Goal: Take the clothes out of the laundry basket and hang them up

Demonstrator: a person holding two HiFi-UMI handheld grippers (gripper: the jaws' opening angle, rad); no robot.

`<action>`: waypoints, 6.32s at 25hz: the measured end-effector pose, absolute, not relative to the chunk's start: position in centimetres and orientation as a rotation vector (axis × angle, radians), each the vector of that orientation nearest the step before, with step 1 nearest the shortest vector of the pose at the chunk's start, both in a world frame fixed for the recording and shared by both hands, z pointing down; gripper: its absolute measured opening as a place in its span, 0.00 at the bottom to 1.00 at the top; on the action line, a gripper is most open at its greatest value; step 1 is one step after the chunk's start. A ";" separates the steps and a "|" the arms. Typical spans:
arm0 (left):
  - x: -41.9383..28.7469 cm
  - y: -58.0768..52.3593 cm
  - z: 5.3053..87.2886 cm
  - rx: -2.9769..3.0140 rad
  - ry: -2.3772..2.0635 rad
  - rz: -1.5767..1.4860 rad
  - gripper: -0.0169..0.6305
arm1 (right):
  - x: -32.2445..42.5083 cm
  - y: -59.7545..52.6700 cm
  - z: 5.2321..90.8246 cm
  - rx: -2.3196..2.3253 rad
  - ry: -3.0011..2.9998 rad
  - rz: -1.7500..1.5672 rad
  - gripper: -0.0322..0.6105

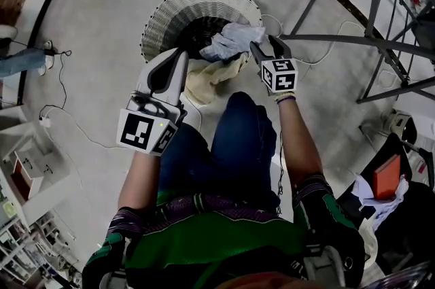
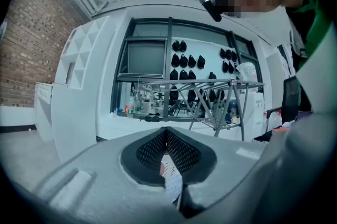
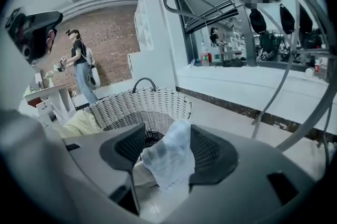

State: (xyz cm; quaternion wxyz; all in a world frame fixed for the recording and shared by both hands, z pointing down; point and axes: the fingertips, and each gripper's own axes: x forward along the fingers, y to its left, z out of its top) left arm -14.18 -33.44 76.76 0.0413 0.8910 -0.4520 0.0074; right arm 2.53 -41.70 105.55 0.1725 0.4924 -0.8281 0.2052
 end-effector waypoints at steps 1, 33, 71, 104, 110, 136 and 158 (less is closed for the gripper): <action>-14.3 -33.4 77.4 2.716 -1.383 0.033 0.05 | 2.4 -41.9 106.3 1.392 -2.344 0.588 0.44; -17.2 -31.0 63.8 2.578 -1.504 0.041 0.05 | 3.2 -41.6 90.5 1.421 -2.273 0.495 0.10; -27.7 -15.5 34.0 2.656 -1.697 -0.169 0.05 | -1.9 -35.2 39.1 1.551 -2.469 -0.038 0.09; -11.2 -4.0 31.4 2.987 -1.225 -0.207 0.06 | 5.5 -4.0 5.9 1.683 -2.731 -0.627 0.09; -3.5 -3.1 34.0 3.067 -0.962 -0.106 0.24 | 9.4 -0.8 3.2 1.729 -2.709 -0.660 0.09; 13.8 -1.0 38.5 3.210 -0.582 0.115 0.16 | 19.2 5.1 0.5 1.848 -2.625 -0.694 0.09; 14.3 -2.4 24.2 3.337 -1.050 0.074 0.08 | 41.6 11.2 13.2 2.247 -2.469 -0.300 0.10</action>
